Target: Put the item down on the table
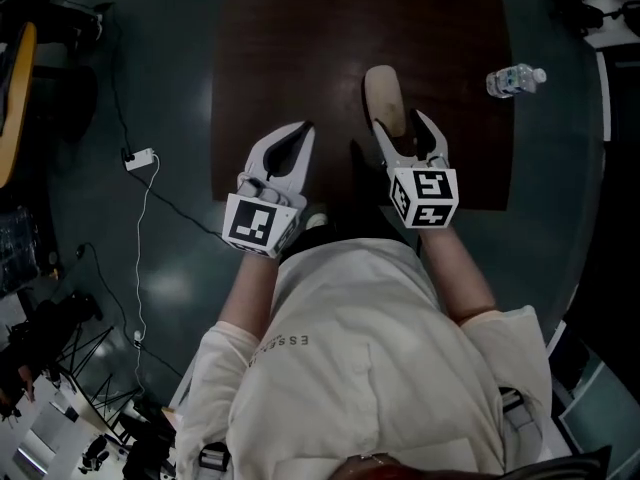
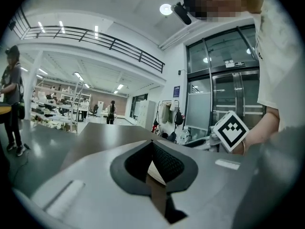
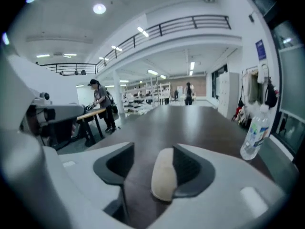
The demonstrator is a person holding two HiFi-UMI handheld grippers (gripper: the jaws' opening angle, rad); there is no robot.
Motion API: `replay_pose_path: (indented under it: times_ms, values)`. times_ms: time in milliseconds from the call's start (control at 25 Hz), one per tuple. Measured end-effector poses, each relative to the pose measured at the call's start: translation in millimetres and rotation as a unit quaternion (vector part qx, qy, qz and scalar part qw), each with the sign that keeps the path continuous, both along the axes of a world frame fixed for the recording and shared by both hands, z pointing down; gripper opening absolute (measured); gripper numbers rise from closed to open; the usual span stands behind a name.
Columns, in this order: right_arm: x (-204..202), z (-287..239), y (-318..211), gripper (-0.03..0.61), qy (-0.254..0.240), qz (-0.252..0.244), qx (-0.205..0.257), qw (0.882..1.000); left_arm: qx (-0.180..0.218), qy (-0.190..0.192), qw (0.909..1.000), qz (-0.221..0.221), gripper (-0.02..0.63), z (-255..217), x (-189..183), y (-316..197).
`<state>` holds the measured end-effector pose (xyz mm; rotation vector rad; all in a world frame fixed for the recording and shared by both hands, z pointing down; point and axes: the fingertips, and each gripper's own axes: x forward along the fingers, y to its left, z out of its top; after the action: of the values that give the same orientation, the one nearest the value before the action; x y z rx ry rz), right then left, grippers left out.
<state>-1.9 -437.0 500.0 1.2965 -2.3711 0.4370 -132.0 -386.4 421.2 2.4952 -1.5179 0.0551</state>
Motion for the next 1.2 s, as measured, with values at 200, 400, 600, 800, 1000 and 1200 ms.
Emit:
replay_pose_path:
  times_ms: [200, 400, 600, 800, 1000, 1200]
  values:
    - [10.5, -65.8, 55.1, 0.027, -0.031, 0.034, 0.111, 0.993, 0.032, -0.005, 0.9993, 0.018, 0.015, -25.5, 0.0, 50.3]
    - [19.3, -96.7, 113.5, -0.014, -0.049, 0.065, 0.148, 0.986, 0.052, -0.001, 0.9978, 0.041, 0.015, -50.0, 0.3, 106.8]
    - [24.3, -120.6, 166.5, -0.014, -0.05, 0.059, 0.186, 0.98, 0.065, -0.008, 0.9962, 0.058, 0.015, -64.4, 4.6, 154.1]
    - [36.0, -122.3, 208.4, -0.014, -0.02, 0.066, 0.181, 0.981, 0.058, -0.014, 0.9962, 0.063, 0.015, -60.5, 16.7, 192.0]
    - [54.3, -125.6, 261.4, -0.014, -0.049, 0.053, 0.182, 0.981, 0.062, -0.021, 0.9938, 0.089, 0.015, -60.3, 55.0, 239.6]
    - [88.6, -113.6, 322.5, -0.014, -0.045, 0.031, 0.169, 0.984, 0.066, -0.021, 0.991, 0.114, 0.015, -53.5, 106.5, 301.2]
